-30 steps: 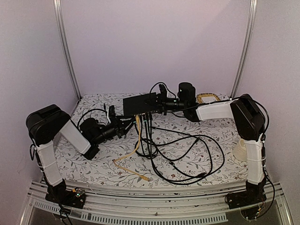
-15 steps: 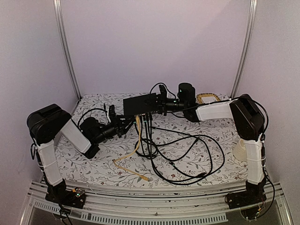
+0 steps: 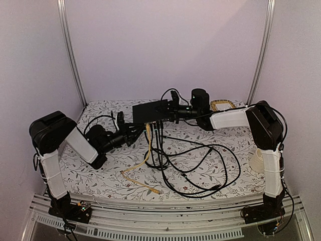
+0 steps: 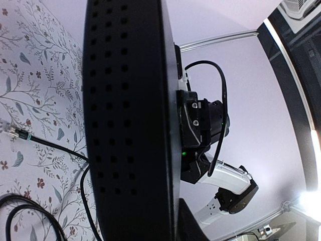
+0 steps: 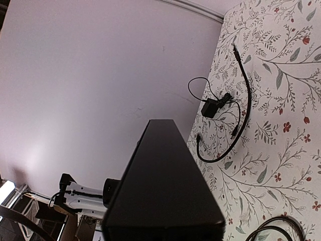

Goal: Pull the plug from the switch port
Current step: Pull the connector from the switch port.

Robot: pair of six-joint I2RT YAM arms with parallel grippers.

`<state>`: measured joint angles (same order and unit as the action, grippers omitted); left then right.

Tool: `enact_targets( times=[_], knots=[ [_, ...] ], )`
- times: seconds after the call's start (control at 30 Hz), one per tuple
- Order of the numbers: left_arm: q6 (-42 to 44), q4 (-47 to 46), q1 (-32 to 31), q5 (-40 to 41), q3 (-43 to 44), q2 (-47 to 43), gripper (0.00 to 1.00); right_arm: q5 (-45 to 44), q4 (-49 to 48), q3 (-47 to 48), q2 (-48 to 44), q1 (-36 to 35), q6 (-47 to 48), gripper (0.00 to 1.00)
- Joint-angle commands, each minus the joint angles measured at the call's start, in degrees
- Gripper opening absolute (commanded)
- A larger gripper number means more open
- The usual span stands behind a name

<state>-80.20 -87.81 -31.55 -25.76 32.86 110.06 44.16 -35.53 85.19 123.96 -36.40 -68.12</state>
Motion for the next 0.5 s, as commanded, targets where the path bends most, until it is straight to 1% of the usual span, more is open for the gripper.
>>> enact_targets(
  times=[0.0, 0.2, 0.3, 0.37, 0.47],
  knots=[
    [-0.03, -9.39, 0.68, -0.53, 0.89, 1.54, 0.18, 1.05, -5.69, 1.98, -0.42, -0.01, -1.14, 0.02],
    [-0.97, -11.51, 0.70, -0.34, 0.71, 2.08, 0.07, 0.85, -5.52, 2.35, -0.40, 0.00, -1.16, 0.02],
    [-1.27, -12.45, 0.70, -0.33, 0.56, 2.09, 0.05, 0.70, -5.43, 2.43, -0.47, -0.06, -1.21, 0.02],
    [-1.63, -13.28, 0.70, -0.34, 0.42, 4.16, 0.00, 0.62, -5.43, 2.65, -0.39, 0.01, -1.25, 0.02],
    [-2.25, -14.63, 0.68, -0.18, 0.08, 4.92, 0.00, 0.60, -5.51, 2.92, -0.37, 0.06, -1.36, 0.02]
  ],
)
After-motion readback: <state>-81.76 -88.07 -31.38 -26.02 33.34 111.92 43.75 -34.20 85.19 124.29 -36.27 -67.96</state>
